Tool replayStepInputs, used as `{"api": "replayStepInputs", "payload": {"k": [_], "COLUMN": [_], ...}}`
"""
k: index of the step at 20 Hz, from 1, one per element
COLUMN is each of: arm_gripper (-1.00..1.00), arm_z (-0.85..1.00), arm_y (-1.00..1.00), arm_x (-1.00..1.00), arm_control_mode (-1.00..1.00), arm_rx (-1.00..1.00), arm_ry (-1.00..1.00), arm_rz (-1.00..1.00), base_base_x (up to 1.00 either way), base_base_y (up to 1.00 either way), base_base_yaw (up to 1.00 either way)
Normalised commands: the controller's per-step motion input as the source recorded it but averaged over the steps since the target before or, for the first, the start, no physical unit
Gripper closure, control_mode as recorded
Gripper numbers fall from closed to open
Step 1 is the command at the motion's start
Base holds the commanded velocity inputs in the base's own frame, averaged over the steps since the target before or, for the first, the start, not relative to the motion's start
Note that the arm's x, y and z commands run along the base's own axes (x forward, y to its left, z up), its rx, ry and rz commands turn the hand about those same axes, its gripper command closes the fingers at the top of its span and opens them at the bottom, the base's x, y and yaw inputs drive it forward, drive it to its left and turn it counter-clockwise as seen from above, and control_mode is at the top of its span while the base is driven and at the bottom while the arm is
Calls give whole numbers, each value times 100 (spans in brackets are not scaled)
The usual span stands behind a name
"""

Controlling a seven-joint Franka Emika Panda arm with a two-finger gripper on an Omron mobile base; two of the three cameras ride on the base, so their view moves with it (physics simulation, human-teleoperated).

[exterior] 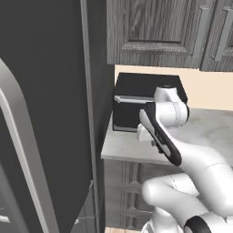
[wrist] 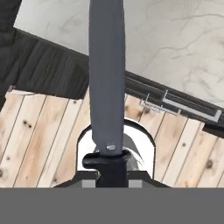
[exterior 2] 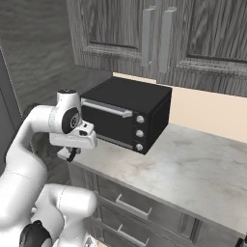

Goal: Retrieve the butter from the fridge and place it on a plate on the dining table. Then retrieve the butter knife by the fridge and place it near the plate.

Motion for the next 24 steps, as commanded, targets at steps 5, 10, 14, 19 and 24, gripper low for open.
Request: {"api": "replayStepInputs", "payload": {"k": [5, 10, 14, 19, 24], "arm_gripper": [100, 100, 100, 100, 100], "arm_z": [37, 32, 0, 0, 0], "arm_y": [-12, -4, 0, 2, 11], "arm_x": [-58, -41, -12, 0, -1], "arm_control_mode": [-100, -100, -100, -100, 100], "arm_rx": [1, 2, 0, 0, 0], "arm_ry": [-2, 0, 2, 0, 0], "arm_rz": [9, 1, 1, 0, 0], "base_base_x": [0, 0, 0, 0, -3], "base_base_y": [0, 0, 0, 0, 1], "base_base_yaw": [0, 0, 0, 0, 0]}}
